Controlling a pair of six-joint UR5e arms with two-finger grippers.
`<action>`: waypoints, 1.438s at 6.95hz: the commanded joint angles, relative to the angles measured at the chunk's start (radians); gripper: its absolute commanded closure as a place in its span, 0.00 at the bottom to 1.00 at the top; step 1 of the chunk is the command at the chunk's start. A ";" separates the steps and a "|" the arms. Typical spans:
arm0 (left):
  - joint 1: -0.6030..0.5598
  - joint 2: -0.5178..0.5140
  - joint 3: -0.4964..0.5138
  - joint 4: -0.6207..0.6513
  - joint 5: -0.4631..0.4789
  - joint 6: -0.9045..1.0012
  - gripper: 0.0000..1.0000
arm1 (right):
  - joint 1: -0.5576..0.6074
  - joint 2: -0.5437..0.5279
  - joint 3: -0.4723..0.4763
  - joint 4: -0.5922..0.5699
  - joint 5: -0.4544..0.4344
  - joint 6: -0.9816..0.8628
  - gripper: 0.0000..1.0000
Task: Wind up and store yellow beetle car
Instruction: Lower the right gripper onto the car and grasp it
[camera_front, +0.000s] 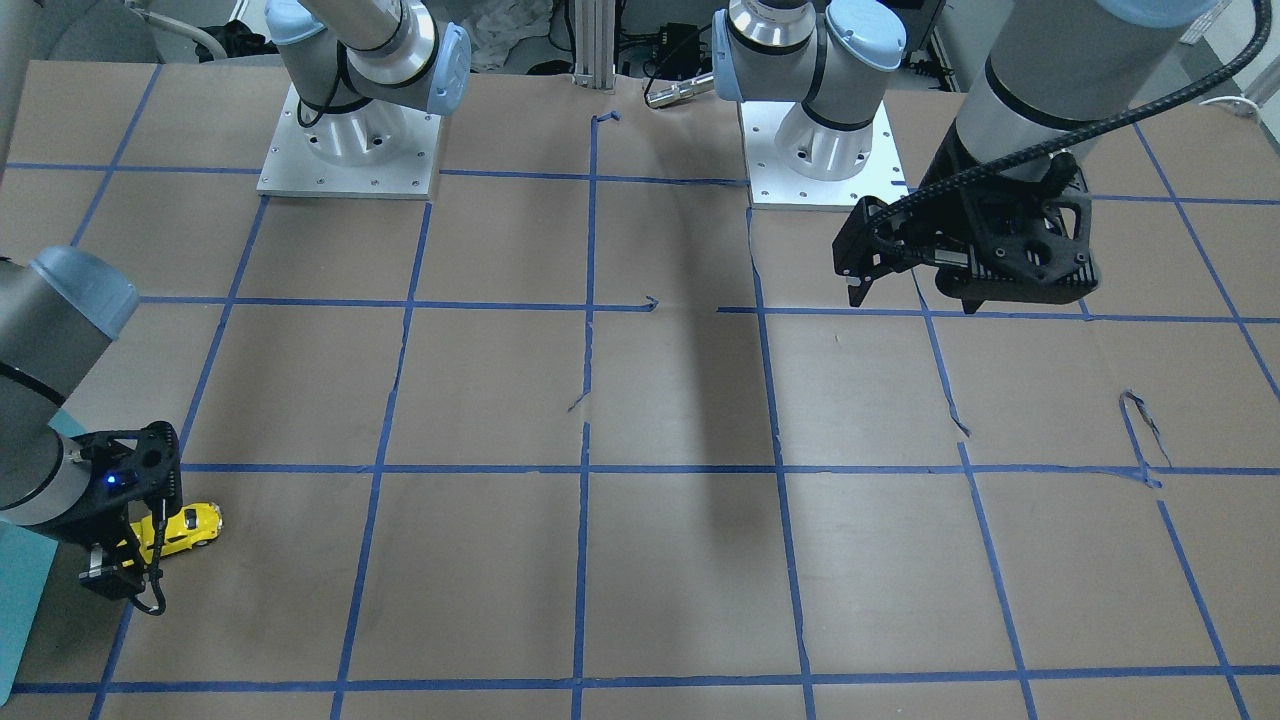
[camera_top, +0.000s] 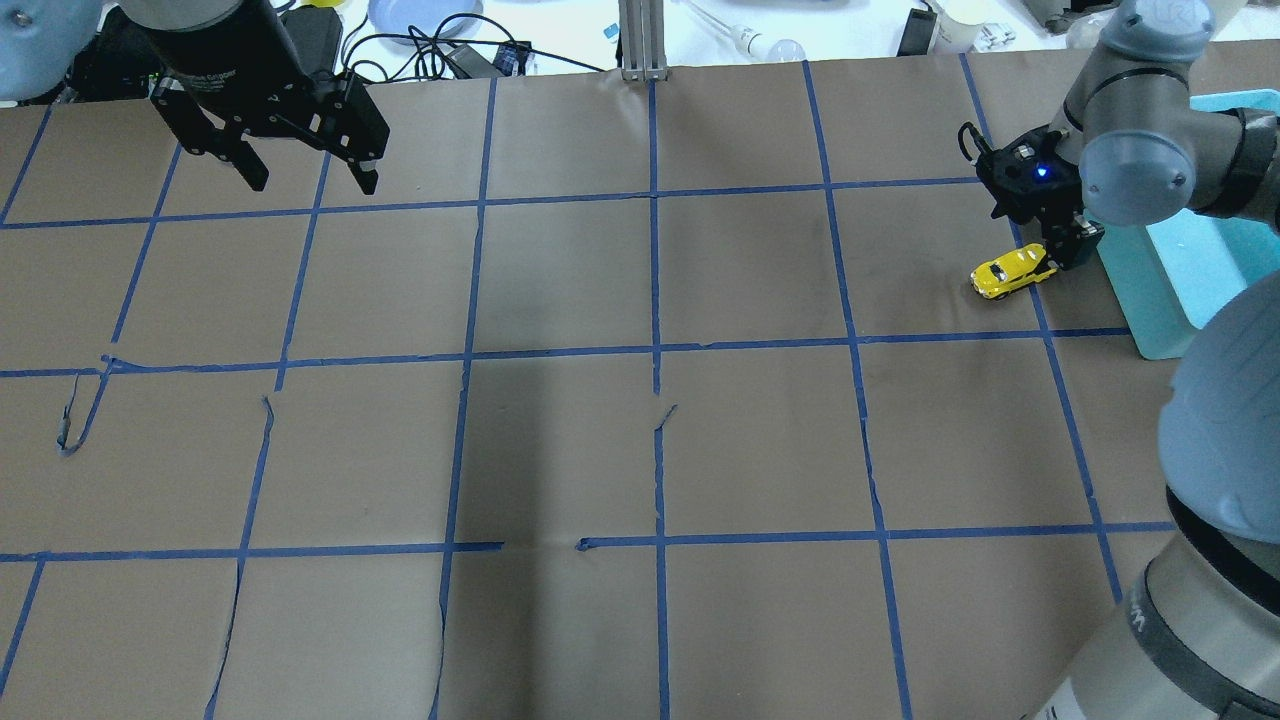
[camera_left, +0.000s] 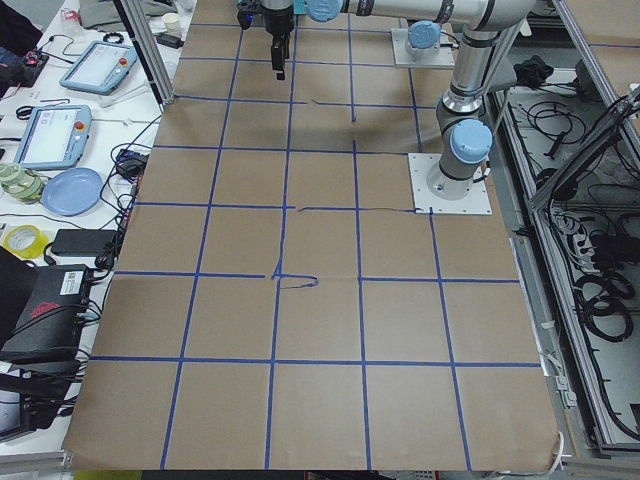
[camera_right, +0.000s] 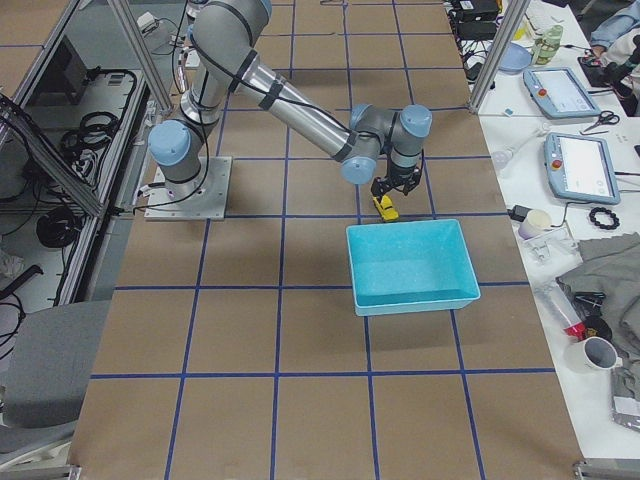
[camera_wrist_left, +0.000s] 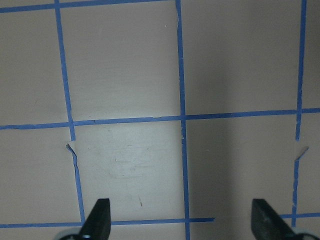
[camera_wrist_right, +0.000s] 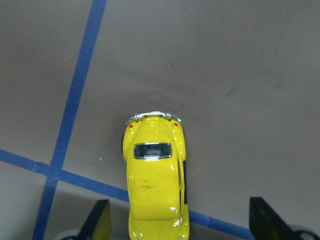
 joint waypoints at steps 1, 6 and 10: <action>0.002 0.002 -0.005 0.009 0.001 0.003 0.00 | -0.014 0.022 0.004 -0.023 0.000 -0.005 0.03; 0.002 0.007 -0.007 0.023 0.006 0.000 0.00 | -0.016 0.021 0.023 -0.023 0.000 -0.023 0.46; 0.002 0.007 -0.007 0.025 0.008 -0.009 0.00 | -0.031 -0.051 0.010 -0.009 0.002 0.001 1.00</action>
